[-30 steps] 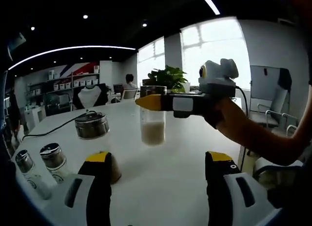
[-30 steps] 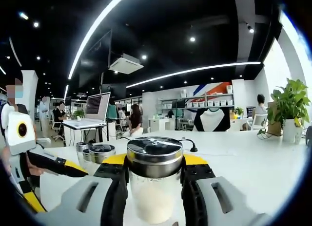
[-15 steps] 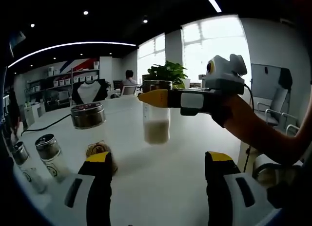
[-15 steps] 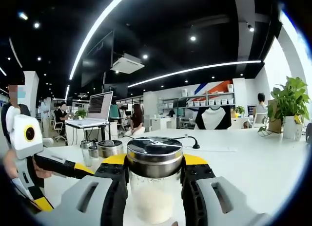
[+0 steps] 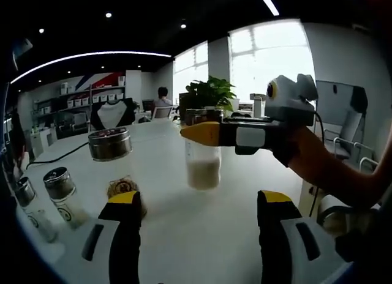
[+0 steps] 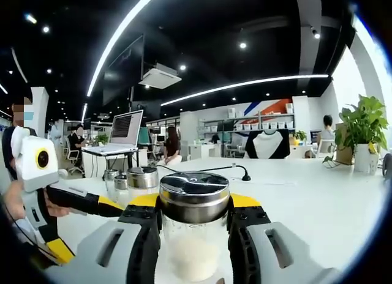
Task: Rotate the seasoning bottle until the label or dispensing opening points toward the visible target arrow and the bottle remains upright within the marked orientation range
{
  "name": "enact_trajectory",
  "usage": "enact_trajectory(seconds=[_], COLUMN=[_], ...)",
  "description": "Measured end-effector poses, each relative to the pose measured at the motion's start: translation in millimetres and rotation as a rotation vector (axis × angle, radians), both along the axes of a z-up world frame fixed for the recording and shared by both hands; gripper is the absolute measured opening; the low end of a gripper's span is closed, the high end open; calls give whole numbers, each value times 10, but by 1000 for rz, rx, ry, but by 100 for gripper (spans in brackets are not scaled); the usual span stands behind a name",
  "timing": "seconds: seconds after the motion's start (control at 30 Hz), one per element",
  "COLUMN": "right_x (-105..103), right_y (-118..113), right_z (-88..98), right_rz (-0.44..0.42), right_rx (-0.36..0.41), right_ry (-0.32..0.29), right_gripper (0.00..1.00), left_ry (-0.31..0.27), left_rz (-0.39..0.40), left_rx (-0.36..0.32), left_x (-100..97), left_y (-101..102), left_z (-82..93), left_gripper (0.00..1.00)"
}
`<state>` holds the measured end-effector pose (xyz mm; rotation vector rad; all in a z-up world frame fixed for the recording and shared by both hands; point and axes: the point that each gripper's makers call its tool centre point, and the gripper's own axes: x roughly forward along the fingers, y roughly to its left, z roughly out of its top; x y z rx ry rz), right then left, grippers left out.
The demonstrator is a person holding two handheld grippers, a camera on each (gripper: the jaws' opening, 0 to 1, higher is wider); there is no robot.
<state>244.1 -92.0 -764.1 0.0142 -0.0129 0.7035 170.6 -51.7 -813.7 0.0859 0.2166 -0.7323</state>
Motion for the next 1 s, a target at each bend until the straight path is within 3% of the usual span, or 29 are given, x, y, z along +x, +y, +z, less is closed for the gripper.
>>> enact_trajectory(seconds=[0.63,1.0], right_x=[-58,-84], right_y=[10,37], right_z=[-134,-144], right_rz=[3,-1], right_rx=[-20,-36], right_ry=[20,1], right_gripper=[40,40], left_ry=[5,2], left_rz=[-13,-17], left_rx=[16,15], left_x=[30,67], left_y=[-66,-89], left_z=[6,33], left_gripper=[82,82])
